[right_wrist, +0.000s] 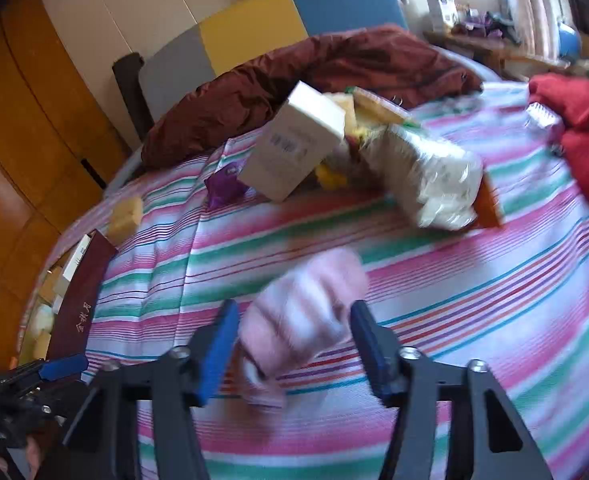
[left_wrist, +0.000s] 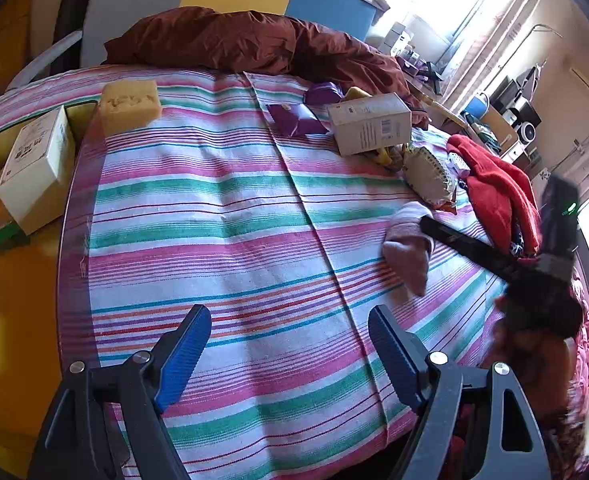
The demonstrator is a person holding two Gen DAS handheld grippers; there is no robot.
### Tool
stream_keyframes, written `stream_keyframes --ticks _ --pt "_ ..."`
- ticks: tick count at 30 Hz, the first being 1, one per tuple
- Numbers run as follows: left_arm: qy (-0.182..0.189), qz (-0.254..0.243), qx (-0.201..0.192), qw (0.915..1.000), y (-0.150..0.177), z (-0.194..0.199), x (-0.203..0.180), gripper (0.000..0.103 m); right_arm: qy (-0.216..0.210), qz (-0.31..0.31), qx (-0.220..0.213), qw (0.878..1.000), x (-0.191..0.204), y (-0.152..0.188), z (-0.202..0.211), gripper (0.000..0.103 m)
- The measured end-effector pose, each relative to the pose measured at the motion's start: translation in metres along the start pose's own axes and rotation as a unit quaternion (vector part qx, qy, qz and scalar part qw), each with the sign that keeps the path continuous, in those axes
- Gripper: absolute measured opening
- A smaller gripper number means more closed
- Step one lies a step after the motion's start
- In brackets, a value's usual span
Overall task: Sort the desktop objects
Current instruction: 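Grasp the pink sock with the left tool while right tool grasps the white-orange snack packet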
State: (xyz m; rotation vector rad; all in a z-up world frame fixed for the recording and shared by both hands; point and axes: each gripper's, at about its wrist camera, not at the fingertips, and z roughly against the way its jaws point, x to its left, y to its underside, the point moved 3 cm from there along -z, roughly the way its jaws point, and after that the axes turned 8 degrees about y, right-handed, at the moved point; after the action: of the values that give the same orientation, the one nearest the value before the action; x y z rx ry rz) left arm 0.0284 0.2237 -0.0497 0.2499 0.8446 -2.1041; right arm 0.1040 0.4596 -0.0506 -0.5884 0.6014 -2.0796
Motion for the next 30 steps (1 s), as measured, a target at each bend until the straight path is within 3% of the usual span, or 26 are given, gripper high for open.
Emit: stream_keyframes --ticks 2,4,7,10,11,14,17,18,19,20,28,30 --pt "0.002 -0.005 0.001 1.0 -0.002 -0.002 -0.002 0.082 0.03 0.012 -0.013 0.999 -0.003 -0.019 0.02 0.072" --pt "0.004 -0.009 0.003 0.9999 -0.004 -0.006 -0.006 0.082 0.063 0.028 -0.027 0.997 -0.011 -0.048 0.038 0.1" --pt "0.013 -0.021 0.009 0.9997 -0.01 -0.017 -0.02 0.082 0.098 0.06 -0.036 0.993 -0.027 -0.089 0.042 0.103" --pt "0.025 -0.04 0.017 0.9988 -0.017 -0.029 -0.037 0.082 0.146 0.109 -0.008 0.983 -0.045 -0.117 0.006 0.103" --pt "0.03 -0.052 0.021 0.998 -0.02 -0.034 -0.047 0.082 0.143 0.111 0.008 0.983 -0.054 -0.121 -0.01 0.103" --pt "0.04 -0.086 0.041 0.9946 -0.026 -0.05 -0.069 0.082 0.093 0.091 0.035 0.991 -0.069 -0.119 -0.039 0.098" --pt "0.045 -0.115 0.051 0.991 -0.033 -0.067 -0.089 0.082 0.084 0.097 0.075 0.989 -0.071 -0.108 -0.057 0.089" --pt "0.052 -0.119 0.053 0.9902 -0.035 -0.073 -0.094 0.082 0.086 0.1 0.079 0.988 -0.071 -0.106 -0.06 0.083" --pt "0.056 -0.122 0.057 0.9892 -0.038 -0.082 -0.099 0.082 0.086 0.1 0.09 0.987 -0.074 -0.102 -0.066 0.069" --pt "0.058 -0.125 0.06 0.9887 -0.04 -0.087 -0.103 0.082 0.071 0.091 0.104 0.988 -0.075 -0.1 -0.071 0.062" --pt "0.067 -0.156 0.093 0.9811 -0.048 -0.144 -0.125 0.079 0.064 0.041 0.114 0.991 -0.09 -0.098 -0.066 0.059" --pt "0.055 -0.185 0.079 0.978 -0.05 -0.149 -0.128 0.072 0.07 0.036 0.114 0.99 -0.094 -0.098 -0.065 0.059"
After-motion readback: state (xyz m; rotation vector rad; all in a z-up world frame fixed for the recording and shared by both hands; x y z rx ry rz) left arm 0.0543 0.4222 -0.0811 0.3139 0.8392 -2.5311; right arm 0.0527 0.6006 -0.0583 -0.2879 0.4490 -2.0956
